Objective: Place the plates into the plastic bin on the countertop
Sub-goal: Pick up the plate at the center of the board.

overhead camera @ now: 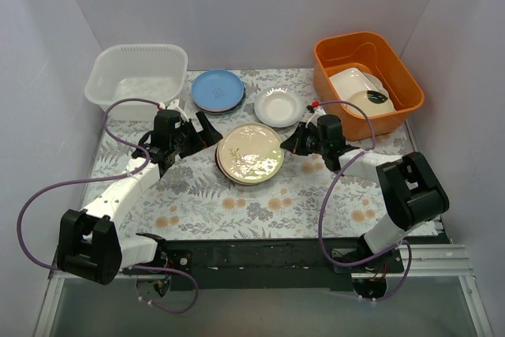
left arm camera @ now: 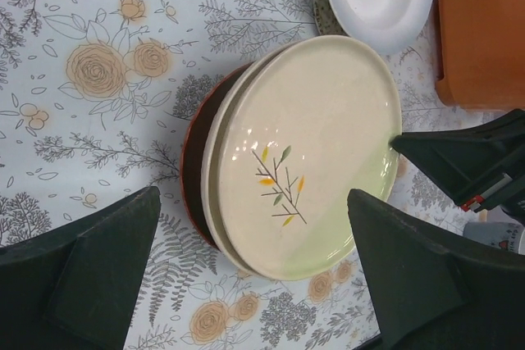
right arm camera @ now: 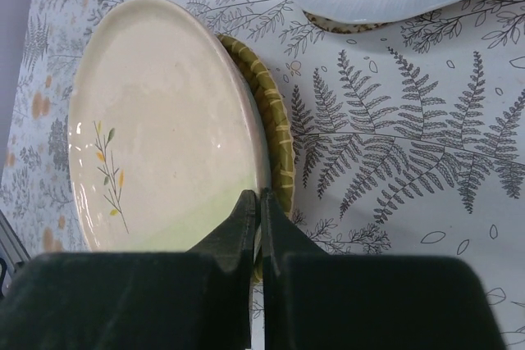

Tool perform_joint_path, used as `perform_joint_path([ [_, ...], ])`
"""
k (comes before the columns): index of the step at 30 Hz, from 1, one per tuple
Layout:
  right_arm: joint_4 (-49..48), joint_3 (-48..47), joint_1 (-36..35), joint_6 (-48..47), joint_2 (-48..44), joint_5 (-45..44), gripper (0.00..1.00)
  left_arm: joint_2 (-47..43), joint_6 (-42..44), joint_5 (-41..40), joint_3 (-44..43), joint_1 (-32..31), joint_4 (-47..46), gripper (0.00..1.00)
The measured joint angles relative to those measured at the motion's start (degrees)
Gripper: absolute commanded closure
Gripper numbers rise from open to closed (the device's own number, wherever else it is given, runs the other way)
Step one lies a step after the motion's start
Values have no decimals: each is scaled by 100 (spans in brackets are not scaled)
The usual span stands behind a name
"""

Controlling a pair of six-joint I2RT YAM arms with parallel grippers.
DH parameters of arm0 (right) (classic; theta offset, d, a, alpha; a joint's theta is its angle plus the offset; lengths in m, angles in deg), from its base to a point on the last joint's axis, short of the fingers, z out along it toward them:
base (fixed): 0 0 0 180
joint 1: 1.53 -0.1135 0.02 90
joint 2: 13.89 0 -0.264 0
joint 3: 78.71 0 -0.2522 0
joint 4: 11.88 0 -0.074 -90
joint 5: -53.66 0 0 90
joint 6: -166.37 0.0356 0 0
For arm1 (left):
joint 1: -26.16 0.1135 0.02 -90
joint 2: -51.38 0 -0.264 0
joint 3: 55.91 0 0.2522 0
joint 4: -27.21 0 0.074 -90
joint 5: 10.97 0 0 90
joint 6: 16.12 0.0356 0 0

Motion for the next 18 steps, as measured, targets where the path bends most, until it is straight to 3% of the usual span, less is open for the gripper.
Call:
perform_joint_path([
  [18, -22, 111, 0, -33, -236, -22, 99, 251, -190, 730, 236, -179, -990, 2],
])
